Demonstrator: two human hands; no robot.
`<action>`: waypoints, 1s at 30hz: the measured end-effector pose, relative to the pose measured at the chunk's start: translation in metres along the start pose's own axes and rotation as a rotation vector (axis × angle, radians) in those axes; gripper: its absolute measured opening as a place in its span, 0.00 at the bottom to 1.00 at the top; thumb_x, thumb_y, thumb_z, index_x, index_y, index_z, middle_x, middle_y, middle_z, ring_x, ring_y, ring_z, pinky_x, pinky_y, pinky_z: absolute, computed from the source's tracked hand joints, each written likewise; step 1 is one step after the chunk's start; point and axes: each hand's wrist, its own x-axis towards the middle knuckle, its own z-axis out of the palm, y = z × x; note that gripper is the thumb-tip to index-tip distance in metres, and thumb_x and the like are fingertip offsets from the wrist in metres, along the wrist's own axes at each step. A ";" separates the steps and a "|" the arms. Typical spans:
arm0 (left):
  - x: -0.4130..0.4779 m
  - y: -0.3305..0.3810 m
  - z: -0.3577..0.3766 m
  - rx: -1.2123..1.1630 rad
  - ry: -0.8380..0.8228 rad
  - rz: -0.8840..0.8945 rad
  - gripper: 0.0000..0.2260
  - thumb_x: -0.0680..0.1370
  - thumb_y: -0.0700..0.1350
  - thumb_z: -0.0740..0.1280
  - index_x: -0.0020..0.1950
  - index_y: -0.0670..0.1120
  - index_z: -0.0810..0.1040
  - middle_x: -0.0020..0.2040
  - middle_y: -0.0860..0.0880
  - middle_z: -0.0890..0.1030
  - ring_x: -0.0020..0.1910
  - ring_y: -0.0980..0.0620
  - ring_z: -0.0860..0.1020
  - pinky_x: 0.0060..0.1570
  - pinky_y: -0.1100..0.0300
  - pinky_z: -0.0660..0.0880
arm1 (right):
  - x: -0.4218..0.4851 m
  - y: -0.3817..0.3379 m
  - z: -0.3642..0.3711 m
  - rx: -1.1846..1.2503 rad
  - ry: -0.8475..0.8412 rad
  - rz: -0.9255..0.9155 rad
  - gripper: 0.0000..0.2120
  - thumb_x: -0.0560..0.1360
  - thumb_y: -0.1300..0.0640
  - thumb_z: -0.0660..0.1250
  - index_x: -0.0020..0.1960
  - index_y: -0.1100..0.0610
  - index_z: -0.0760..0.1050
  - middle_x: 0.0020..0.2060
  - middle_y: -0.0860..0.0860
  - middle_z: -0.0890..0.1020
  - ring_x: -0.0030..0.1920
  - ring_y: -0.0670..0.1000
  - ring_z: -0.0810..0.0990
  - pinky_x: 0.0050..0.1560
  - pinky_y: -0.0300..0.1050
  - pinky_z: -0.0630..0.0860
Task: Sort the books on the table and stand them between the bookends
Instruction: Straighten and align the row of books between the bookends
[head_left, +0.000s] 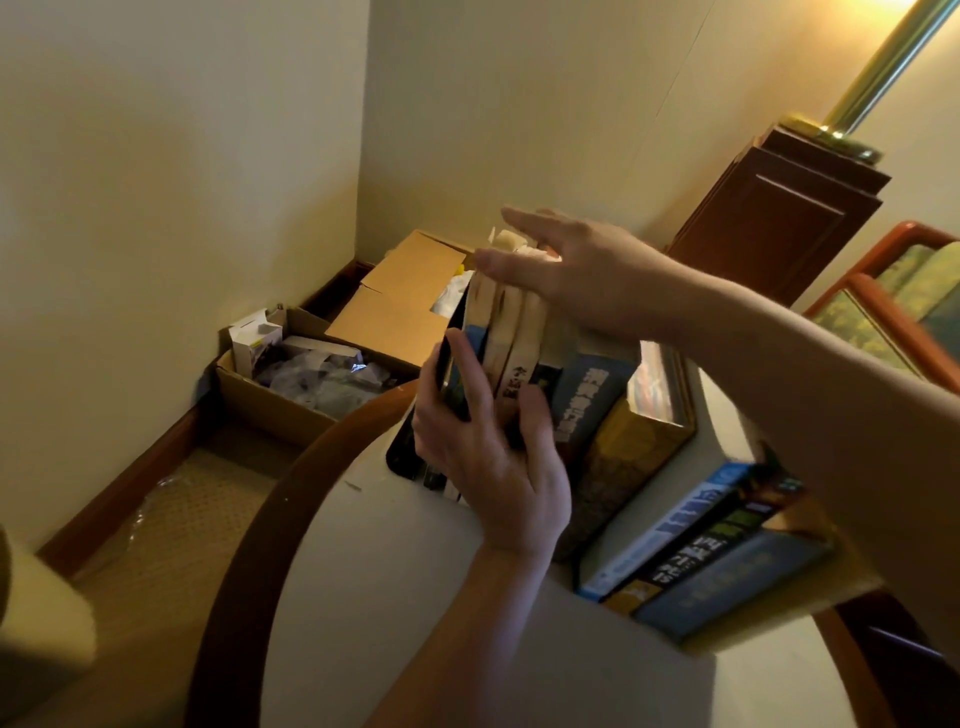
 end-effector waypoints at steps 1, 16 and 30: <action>-0.001 0.002 -0.001 0.004 -0.010 0.001 0.30 0.82 0.64 0.50 0.79 0.49 0.58 0.73 0.40 0.67 0.70 0.43 0.67 0.67 0.39 0.65 | -0.002 0.006 -0.003 -0.047 0.008 0.016 0.38 0.75 0.25 0.49 0.80 0.39 0.52 0.81 0.51 0.54 0.79 0.60 0.53 0.76 0.67 0.51; -0.016 0.001 0.013 0.118 -0.018 0.130 0.42 0.74 0.75 0.48 0.78 0.47 0.56 0.76 0.31 0.56 0.77 0.34 0.57 0.70 0.34 0.59 | -0.011 0.056 0.001 -0.051 -0.064 0.079 0.42 0.71 0.21 0.43 0.80 0.37 0.43 0.80 0.52 0.53 0.77 0.60 0.60 0.73 0.59 0.63; -0.011 -0.009 0.022 0.216 0.082 0.196 0.40 0.75 0.74 0.48 0.82 0.54 0.50 0.74 0.31 0.60 0.75 0.35 0.61 0.71 0.37 0.60 | -0.008 0.056 0.001 -0.070 -0.081 0.083 0.44 0.68 0.19 0.41 0.79 0.37 0.42 0.80 0.51 0.52 0.76 0.60 0.63 0.71 0.61 0.65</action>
